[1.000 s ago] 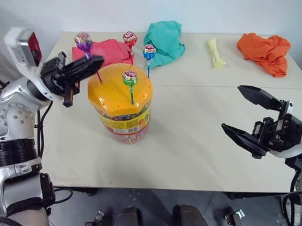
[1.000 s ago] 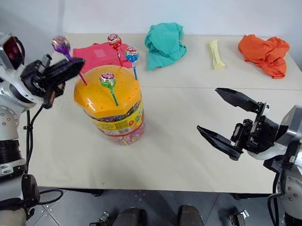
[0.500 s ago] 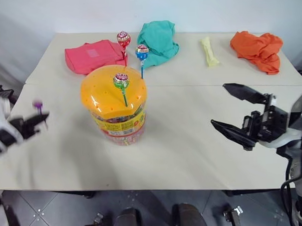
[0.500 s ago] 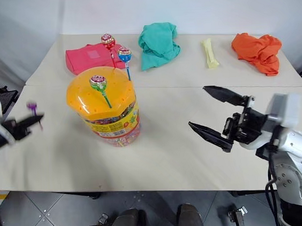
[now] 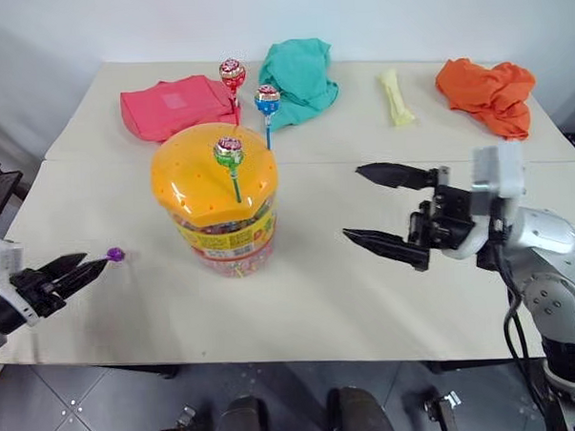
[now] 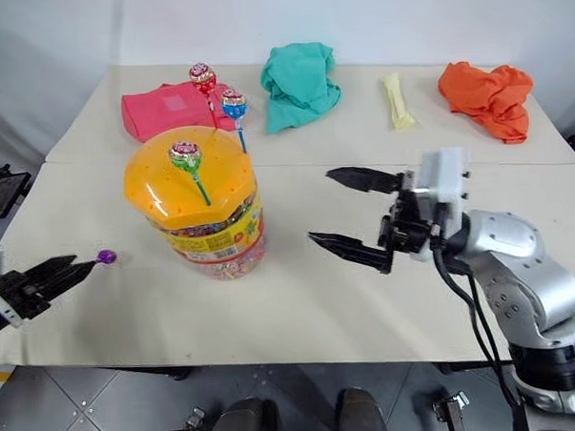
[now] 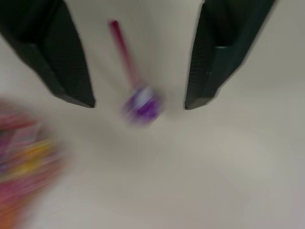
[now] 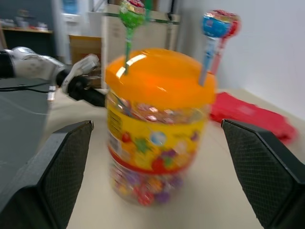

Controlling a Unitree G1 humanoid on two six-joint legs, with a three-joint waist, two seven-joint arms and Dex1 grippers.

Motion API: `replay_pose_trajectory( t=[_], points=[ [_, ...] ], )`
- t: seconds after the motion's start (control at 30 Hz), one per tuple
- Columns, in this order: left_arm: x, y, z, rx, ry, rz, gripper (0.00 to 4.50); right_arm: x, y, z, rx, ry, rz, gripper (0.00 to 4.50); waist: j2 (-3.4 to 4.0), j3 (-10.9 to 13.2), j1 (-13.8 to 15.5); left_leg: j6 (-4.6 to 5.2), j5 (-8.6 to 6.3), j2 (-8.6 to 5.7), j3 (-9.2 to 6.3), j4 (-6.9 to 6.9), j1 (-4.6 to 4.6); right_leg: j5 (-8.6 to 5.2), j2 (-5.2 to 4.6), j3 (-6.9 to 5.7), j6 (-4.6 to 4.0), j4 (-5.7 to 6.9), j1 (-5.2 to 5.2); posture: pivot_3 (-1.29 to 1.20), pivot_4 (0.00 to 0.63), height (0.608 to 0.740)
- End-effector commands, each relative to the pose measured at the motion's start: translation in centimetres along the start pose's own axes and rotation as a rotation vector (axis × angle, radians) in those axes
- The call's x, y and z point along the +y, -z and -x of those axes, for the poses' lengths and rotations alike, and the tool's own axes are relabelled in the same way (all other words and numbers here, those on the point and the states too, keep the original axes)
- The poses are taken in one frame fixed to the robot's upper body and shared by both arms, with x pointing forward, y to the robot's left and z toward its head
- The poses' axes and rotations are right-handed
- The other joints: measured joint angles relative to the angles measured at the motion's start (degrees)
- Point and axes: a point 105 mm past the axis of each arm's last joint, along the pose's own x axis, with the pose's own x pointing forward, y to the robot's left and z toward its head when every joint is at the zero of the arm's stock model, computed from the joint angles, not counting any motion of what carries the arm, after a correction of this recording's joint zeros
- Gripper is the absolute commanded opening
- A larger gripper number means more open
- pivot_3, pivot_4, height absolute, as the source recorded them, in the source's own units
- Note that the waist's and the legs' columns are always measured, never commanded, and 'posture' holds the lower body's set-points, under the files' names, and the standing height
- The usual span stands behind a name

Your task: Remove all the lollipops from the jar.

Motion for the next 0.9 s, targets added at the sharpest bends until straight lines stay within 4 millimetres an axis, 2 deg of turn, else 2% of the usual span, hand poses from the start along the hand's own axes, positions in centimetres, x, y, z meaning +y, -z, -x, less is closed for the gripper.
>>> replay_pose_trajectory(
  t=[0.03, 0.17, 0.27, 0.33, 0.5, 0.6, 0.73, 0.9],
  points=[
    [-1.4, -3.6, 1.0, -0.129, 0.072, -0.096, 3.16, 0.6, -0.8, -1.9, -0.03, -0.089, -0.009, 4.5, 0.03, 0.0, 0.1, 0.0, 0.0, -0.01, 0.0, -0.01, 0.0, 0.0, -0.01, 0.0, 0.0, 0.02, -0.01, 0.0, 0.15, 0.74],
    [-4.3, -6.7, 0.6, -0.233, 0.201, -0.13, 3.16, 0.5, -1.2, -4.2, -0.058, -0.166, -0.011, 4.5, 0.0, 0.0, 0.2, 0.02, 0.0, -0.01, -0.05, 0.05, -0.05, 0.0, -0.03, 0.0, 0.0, 0.04, 0.0, 0.0, 0.15, 0.74],
    [-7.8, -8.7, 0.1, -0.344, 0.335, -0.186, 3.16, 0.5, -1.4, -6.3, -0.072, -0.212, -0.011, 4.5, 0.0, 0.0, 0.1, 0.02, 0.0, 0.0, -0.1, 0.09, -0.09, 0.01, -0.05, 0.02, 0.01, 0.05, 0.0, 0.0, 0.15, 0.74],
    [-10.0, -9.1, -0.3, -0.368, 0.423, -0.179, 3.16, 0.6, -1.1, -8.1, -0.073, -0.233, -0.014, 4.5, 0.0, 0.0, -0.1, 0.02, 0.0, 0.03, -0.1, 0.07, -0.08, 0.02, -0.04, 0.05, 0.0, 0.06, 0.0, 0.0, 0.15, 0.74],
    [-12.5, -9.8, -1.0, -0.398, 0.523, -0.179, 3.16, 0.1, -0.7, -10.0, -0.067, -0.234, -0.016, 4.5, 0.0, 0.0, -0.5, -0.01, 0.01, 0.09, -0.08, 0.05, -0.06, 0.02, 0.04, 0.06, -0.01, 0.15, -0.07, 0.0, 0.15, 0.74],
    [-13.1, -9.9, -1.3, -0.383, 0.539, -0.18, 3.19, 0.0, -1.0, -10.8, -0.08, -0.235, -0.015, 3.91, 0.01, 0.0, -0.5, -0.01, 0.01, 0.05, -0.08, 0.05, -0.06, 0.02, 0.04, 0.08, 0.0, 0.17, -0.09, 0.0, 0.15, 0.74],
    [-13.1, -9.8, -1.4, -0.382, 0.535, -0.17, 3.19, 0.2, -1.7, -11.3, -0.123, -0.254, -0.017, 2.51, 0.01, 0.0, -0.6, -0.01, 0.01, 0.05, -0.07, 0.03, -0.06, 0.02, 0.05, 0.09, -0.01, 0.2, -0.14, 0.0, 0.15, 0.74],
    [-12.6, -9.5, -1.5, -0.38, 0.527, -0.165, 3.19, 0.2, -2.7, -10.9, -0.201, -0.272, -0.009, 0.8, 0.01, 0.0, -0.6, -0.01, 0.01, -0.19, -0.07, 0.01, -0.07, 0.02, 0.05, 0.11, 0.0, 0.2, -0.14, 0.0, 0.15, 0.74]
  ],
)
